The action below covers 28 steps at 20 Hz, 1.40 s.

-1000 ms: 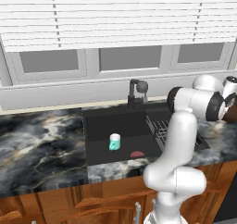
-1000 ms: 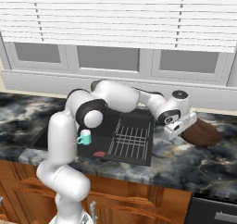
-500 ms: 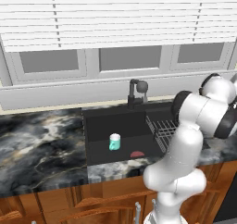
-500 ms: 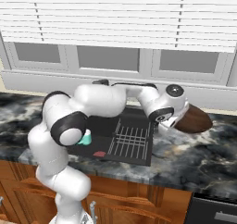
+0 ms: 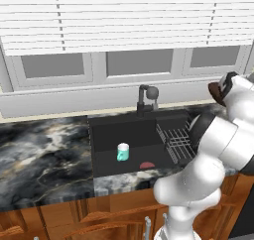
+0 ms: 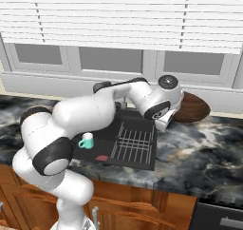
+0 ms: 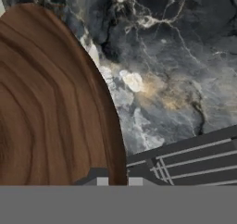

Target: Pick the mug and place it in the sink. Pick the bowl and place it in the open cabinet and then close the cabinet.

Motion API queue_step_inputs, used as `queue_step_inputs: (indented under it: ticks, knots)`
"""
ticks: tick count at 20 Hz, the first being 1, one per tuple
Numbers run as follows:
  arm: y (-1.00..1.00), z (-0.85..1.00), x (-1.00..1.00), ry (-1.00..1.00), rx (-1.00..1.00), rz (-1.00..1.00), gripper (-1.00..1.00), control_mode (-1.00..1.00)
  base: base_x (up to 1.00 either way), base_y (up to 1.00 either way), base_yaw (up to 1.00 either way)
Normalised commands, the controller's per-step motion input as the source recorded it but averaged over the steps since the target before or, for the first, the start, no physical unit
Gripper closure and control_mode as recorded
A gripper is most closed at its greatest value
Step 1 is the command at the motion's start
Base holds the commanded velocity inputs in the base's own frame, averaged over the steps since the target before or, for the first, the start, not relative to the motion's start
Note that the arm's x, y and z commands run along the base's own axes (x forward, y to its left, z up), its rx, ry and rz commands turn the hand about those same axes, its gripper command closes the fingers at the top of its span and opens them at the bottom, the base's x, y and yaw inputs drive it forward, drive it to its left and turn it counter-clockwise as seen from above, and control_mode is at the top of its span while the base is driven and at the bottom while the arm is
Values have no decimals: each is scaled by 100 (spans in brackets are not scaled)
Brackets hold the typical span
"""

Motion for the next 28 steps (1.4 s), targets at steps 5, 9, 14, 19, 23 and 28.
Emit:
queue_step_inputs:
  ticks: [5,9,14,19,23,28]
  knots:
    - [45,44,-19,-1,-11,0,100,-100,0,0,0]
    - [47,34,-27,0,-8,0,100,-100,0,0,0]
    - [46,23,-28,0,0,0,100,-100,0,0,0]
    - [11,46,-24,0,0,7,100,-100,0,0,0]
    - [2,34,-17,5,5,11,100,-100,0,0,0]
    - [18,4,-15,7,2,11,100,-100,0,0,0]
